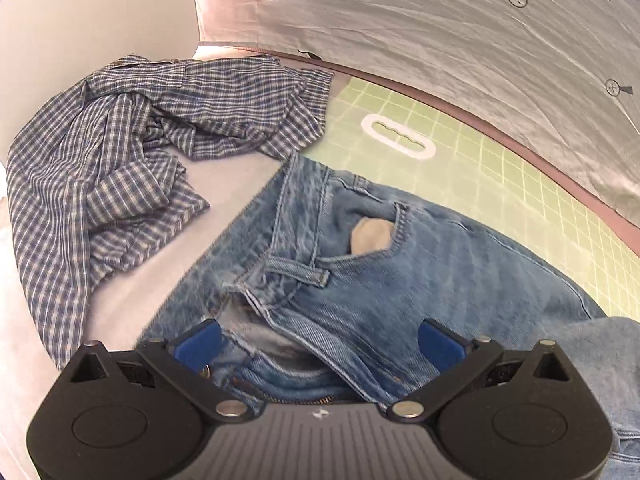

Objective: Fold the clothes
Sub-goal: 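Open the right gripper over the aligned legs while the left gripper smooths the seat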

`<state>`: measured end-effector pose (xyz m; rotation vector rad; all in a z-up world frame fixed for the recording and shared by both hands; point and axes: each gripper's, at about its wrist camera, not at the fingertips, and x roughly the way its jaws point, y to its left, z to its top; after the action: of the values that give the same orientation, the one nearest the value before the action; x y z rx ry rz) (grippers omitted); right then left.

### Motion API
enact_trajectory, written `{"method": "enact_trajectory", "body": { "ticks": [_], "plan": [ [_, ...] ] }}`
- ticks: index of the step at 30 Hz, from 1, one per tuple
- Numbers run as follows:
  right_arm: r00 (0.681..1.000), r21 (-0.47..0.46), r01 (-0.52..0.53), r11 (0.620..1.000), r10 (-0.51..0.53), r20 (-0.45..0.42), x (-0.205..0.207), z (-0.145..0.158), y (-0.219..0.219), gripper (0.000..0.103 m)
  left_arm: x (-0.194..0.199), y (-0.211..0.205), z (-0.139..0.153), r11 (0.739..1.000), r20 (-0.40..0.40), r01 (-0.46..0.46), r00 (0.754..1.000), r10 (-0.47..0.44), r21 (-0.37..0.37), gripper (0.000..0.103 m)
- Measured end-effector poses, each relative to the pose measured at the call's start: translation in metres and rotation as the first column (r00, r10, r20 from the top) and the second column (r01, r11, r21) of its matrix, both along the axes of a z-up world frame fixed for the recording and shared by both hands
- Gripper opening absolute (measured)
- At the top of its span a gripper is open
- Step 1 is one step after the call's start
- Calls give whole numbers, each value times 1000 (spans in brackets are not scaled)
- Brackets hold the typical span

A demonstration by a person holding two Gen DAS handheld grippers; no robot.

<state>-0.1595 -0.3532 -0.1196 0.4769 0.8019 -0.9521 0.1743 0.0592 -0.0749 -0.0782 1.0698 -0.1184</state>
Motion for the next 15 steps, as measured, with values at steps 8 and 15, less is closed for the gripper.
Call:
{"method": "enact_trajectory", "body": {
  "ticks": [8,15],
  "plan": [
    [995,-48,-26,998,21,-102,35,5,34,85,72,12,-22,997,8,-1,1000,2,-74,98],
    [993,-22,-50,999,47,-111,62,12,34,85,118,8,-48,997,-20,-36,999,35,-74,98]
  ]
}}
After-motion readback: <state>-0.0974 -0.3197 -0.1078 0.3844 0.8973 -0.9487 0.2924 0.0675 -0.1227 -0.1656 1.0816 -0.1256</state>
